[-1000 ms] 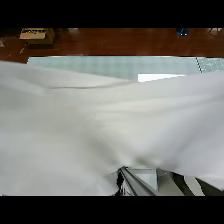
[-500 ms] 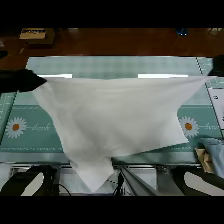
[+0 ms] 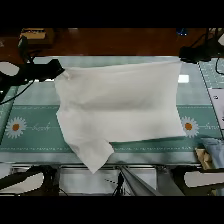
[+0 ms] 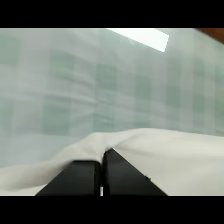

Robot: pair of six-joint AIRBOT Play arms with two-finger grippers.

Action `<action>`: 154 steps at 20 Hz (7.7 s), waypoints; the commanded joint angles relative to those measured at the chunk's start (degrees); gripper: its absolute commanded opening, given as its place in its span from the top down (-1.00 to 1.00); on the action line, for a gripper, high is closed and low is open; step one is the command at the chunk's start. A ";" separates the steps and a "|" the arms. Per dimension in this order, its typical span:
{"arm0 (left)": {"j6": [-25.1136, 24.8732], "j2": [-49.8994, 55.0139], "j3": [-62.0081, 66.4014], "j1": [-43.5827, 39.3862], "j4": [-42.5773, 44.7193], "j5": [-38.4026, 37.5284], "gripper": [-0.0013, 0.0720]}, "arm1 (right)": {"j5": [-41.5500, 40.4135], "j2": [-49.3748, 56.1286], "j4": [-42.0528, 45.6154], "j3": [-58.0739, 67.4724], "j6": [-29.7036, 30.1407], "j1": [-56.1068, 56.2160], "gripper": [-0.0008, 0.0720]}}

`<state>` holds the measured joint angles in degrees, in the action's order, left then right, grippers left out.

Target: Fold the shirts.

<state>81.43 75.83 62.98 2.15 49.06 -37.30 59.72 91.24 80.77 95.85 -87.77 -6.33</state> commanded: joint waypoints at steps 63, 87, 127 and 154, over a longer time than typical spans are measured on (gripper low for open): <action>-9.03 -5.90 -40.87 -3.58 -5.38 -27.78 0.91 | 22.99 -12.94 -17.31 -34.60 14.58 -33.14 -0.52; -11.15 -10.84 -13.20 -2.25 -5.40 -31.28 0.91 | 13.66 -18.91 -34.51 -40.19 19.52 -24.13 0.92; -16.33 12.59 -0.87 10.45 -9.33 -25.42 -0.10 | -14.86 0.26 -31.17 -27.12 4.09 -16.90 -0.68; -23.28 12.74 -0.90 -8.59 -31.82 -24.33 0.91 | -0.37 -12.76 -38.07 -24.26 15.98 -4.48 0.92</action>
<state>58.15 88.49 62.08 -0.32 19.53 -65.56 54.11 84.01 38.02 71.55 -69.76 -11.14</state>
